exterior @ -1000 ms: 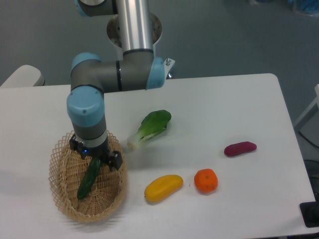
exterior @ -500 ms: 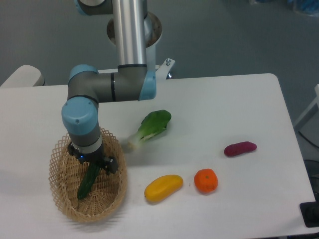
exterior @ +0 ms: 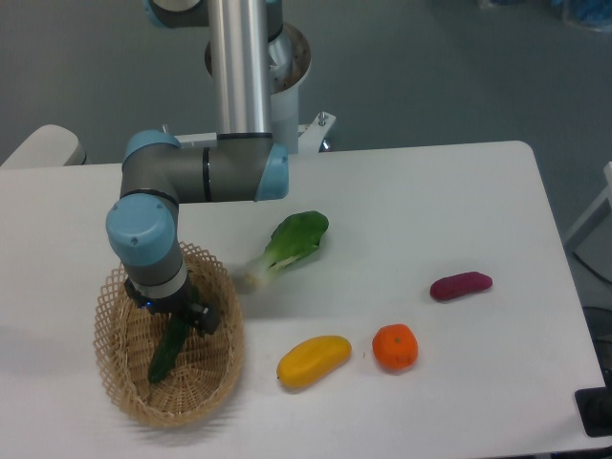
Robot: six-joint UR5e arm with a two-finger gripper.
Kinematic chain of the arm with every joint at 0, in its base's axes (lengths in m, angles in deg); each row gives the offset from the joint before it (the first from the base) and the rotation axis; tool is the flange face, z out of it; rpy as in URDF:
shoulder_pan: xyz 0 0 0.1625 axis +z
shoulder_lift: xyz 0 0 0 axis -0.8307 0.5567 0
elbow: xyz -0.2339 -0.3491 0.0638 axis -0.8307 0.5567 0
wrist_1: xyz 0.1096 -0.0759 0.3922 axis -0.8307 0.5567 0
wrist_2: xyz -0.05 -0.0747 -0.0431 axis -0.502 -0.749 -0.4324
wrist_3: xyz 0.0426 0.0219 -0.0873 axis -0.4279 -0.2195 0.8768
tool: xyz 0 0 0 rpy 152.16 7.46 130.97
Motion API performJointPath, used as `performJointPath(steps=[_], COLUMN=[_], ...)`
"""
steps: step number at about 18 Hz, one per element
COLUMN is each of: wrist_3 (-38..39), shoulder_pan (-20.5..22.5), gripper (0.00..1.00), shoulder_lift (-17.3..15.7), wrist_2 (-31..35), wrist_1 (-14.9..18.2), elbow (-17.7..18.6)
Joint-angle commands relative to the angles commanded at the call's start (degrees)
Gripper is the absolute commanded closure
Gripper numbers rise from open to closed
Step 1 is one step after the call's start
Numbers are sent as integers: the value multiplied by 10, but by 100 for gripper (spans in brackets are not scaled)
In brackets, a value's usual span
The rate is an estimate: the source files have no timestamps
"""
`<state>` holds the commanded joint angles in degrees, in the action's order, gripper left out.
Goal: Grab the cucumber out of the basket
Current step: 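Lower the gripper into the basket and close it on the cucumber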
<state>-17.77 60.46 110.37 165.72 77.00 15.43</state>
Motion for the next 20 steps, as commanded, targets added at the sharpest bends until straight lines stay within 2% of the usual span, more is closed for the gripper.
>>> performJointPath(steps=[4, 5, 7, 8, 10, 13, 17, 20], wrist_3=[1, 0, -3, -4, -4, -6, -10, -20], shoulder_pan=[0, -1, 0, 0, 0, 0, 0, 4], gripper=[2, 10, 38, 50, 62, 68, 71, 71], shoulder_lift=[7, 7, 4, 4, 4, 3, 1, -6], wrist_2=[3, 3, 1, 1, 1, 1, 1, 2], wrist_1=[0, 1, 1, 1, 1, 1, 1, 4], elbow=[-2, -4, -5, -5, -7, -10, -12, -30])
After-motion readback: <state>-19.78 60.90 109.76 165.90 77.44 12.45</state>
